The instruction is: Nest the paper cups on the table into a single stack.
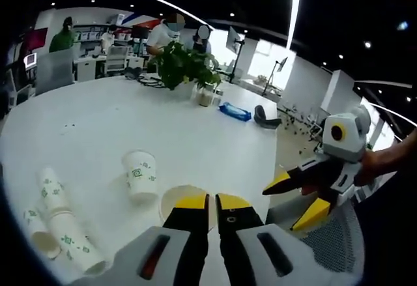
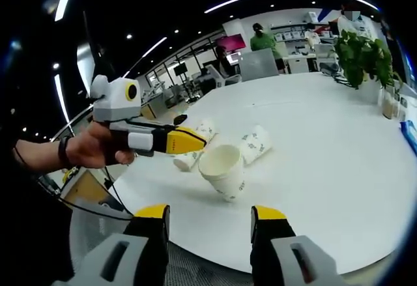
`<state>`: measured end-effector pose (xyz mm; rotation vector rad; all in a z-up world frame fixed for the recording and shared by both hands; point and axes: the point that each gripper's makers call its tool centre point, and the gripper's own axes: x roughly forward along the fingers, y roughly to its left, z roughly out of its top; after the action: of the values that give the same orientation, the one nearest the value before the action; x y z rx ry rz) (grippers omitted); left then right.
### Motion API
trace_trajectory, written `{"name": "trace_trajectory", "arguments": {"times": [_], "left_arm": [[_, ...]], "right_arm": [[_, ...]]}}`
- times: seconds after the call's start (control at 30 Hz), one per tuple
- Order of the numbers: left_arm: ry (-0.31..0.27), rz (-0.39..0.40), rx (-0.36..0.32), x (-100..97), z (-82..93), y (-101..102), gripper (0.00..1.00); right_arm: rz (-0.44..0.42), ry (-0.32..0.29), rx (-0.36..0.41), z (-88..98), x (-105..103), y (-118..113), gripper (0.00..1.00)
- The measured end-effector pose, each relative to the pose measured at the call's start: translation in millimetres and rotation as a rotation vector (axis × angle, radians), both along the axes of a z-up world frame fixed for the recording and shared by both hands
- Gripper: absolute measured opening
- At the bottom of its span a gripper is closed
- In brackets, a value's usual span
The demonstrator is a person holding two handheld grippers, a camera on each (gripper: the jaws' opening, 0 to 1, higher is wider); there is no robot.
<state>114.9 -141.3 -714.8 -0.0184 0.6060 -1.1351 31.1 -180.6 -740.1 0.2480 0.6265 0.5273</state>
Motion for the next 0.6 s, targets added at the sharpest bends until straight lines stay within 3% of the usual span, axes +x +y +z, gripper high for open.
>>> {"name": "trace_trajectory", "arguments": {"times": [0.37, 0.6], "left_arm": [[0.009, 0.044, -0.024, -0.7, 9.5, 11, 0.04], [0.016, 0.08, -0.023, -5.7, 3.9, 28, 0.06]], "right_arm": [[0.004, 0.0, 0.001, 0.7, 0, 1, 0.49], [0.0, 0.004, 0.014, 1.2, 0, 0, 0.49]]}}
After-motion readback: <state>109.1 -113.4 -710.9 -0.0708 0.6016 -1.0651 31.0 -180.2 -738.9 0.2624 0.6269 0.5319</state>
